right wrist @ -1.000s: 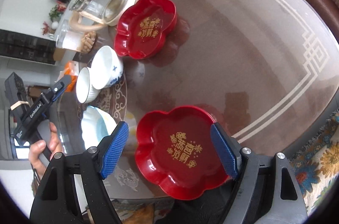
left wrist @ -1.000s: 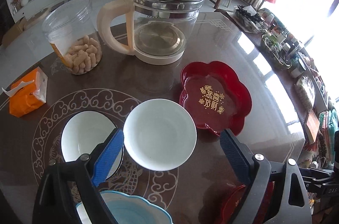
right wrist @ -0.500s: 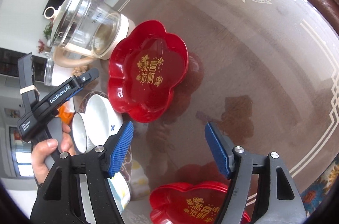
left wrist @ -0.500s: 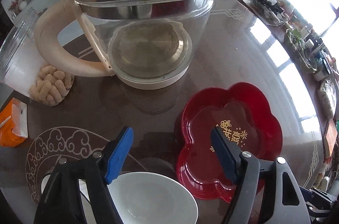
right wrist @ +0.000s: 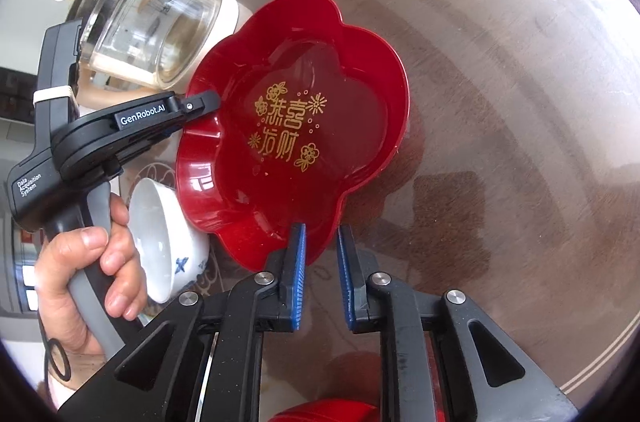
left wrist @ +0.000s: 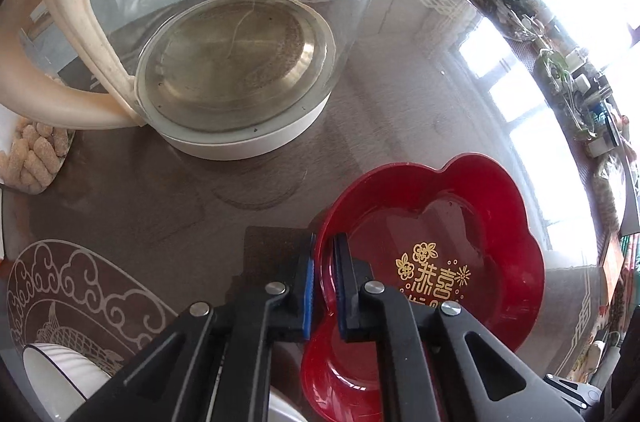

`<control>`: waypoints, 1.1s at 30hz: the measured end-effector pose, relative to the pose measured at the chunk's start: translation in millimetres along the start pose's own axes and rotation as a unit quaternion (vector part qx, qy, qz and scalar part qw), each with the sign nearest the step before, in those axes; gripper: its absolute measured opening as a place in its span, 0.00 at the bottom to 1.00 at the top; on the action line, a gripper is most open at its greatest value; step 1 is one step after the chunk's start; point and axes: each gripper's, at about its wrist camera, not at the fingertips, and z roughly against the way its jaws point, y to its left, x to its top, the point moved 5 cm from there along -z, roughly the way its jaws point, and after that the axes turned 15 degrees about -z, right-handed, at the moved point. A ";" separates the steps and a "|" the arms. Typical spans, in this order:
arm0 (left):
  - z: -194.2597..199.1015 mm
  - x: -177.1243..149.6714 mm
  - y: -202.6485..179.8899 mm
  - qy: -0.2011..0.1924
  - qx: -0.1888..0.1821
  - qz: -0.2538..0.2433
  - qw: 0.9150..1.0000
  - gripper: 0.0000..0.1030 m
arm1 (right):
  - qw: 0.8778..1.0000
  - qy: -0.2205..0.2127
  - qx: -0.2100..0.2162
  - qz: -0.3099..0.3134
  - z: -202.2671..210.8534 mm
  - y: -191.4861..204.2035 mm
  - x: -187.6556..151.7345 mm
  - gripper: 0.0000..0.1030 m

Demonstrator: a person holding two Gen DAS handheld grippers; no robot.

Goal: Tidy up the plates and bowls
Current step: 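Lift the red plate with both grippers and carry it over the stacked plates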

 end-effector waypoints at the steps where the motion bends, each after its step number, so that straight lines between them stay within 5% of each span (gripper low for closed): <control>1: 3.6 -0.9 -3.5 -0.004 -0.007 -0.002 1.000 0.08 | 1.000 -0.006 -0.005 0.007 2.9 -1.6 0.1 0.17; 9: 79.2 -37.0 -42.4 -0.057 -0.041 -0.025 0.997 0.08 | 0.999 -0.038 -0.001 0.037 56.2 -17.0 -18.6 0.15; 18: 174.0 -138.5 -99.8 -0.098 -0.059 -0.057 0.992 0.08 | 0.994 -0.048 -0.005 0.095 145.4 -33.8 -114.7 0.15; 23: 165.0 -193.3 -128.1 -0.087 -0.069 -0.064 0.992 0.08 | 0.995 -0.031 -0.016 0.098 157.1 -62.3 -168.6 0.15; 33: 132.8 -254.7 -141.4 -0.070 -0.042 -0.068 0.994 0.09 | 0.996 -0.023 -0.053 0.068 125.9 -109.4 -193.5 0.15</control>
